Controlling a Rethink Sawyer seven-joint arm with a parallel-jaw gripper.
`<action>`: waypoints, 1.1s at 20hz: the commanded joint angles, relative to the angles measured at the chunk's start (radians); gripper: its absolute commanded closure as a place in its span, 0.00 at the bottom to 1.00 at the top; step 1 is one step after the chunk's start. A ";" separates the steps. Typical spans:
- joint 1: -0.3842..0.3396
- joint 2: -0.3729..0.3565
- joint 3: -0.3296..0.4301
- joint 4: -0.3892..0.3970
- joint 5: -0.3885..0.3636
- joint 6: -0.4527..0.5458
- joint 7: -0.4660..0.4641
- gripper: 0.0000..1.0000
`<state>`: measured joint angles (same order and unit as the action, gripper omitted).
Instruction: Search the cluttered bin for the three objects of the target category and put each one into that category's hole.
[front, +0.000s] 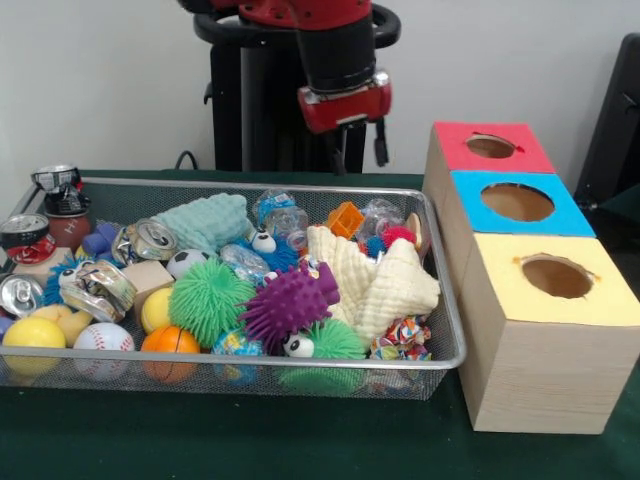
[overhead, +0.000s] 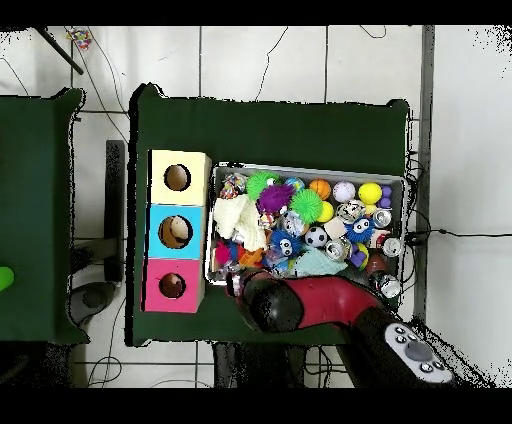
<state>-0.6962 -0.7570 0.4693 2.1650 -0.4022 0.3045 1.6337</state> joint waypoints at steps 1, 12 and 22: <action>-0.097 -0.160 -0.029 0.154 -0.034 -0.012 0.069 0.00; -0.175 -0.097 -0.273 0.019 -0.133 -0.070 0.123 0.00; -0.229 0.119 -0.276 -0.057 -0.236 -0.179 0.064 0.00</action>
<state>-0.9086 -0.8081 0.2071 2.2580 -0.5497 0.2596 1.6337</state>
